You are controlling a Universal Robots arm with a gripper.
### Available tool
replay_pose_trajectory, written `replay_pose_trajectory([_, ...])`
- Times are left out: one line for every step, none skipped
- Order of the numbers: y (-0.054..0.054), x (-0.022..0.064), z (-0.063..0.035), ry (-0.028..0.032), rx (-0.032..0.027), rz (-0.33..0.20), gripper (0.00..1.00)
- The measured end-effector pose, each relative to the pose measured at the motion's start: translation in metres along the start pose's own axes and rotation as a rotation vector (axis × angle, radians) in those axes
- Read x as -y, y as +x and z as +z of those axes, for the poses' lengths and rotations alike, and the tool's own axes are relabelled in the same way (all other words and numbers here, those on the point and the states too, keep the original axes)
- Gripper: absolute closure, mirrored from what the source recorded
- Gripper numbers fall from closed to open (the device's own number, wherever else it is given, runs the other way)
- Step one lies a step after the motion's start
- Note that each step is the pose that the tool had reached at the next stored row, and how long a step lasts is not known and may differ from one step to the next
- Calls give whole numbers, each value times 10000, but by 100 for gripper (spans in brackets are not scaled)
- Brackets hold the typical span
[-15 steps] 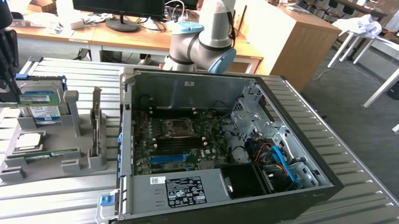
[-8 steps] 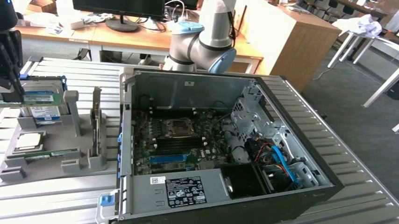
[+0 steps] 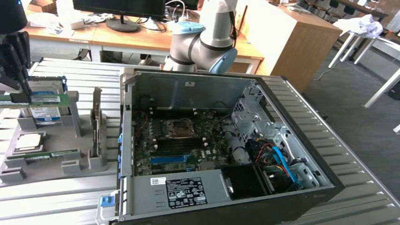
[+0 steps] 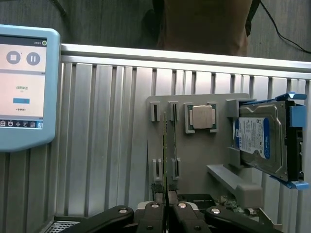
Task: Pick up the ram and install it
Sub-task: 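Pick up the ram and move it above insertion slot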
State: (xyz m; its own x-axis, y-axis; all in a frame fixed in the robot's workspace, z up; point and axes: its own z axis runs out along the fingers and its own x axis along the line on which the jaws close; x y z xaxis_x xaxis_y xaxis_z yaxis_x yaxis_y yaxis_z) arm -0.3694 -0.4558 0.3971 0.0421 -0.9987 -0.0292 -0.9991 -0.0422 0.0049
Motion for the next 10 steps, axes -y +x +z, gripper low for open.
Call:
replay_pose_trajectory([0,11,-1,-2,-1,0,87])
replay_pose_trajectory([1,23,-1,-2,-2,0,87])
replay_pose_trajectory([1,35,-1,-2,-1,1,87])
replay_pose_trajectory([2,49,-2,-2,-1,0,87])
replay_pose_trajectory([2,62,-1,-1,-1,0,87])
replay_pose_trajectory([3,74,-1,-2,-1,0,87])
replay_pose_trajectory([4,86,-2,-2,-1,0,87])
replay_pose_trajectory([4,97,-2,-2,-1,0,87])
replay_pose_trajectory([5,108,-1,-1,-1,0,87])
replay_pose_trajectory([5,120,-1,-1,-1,0,87])
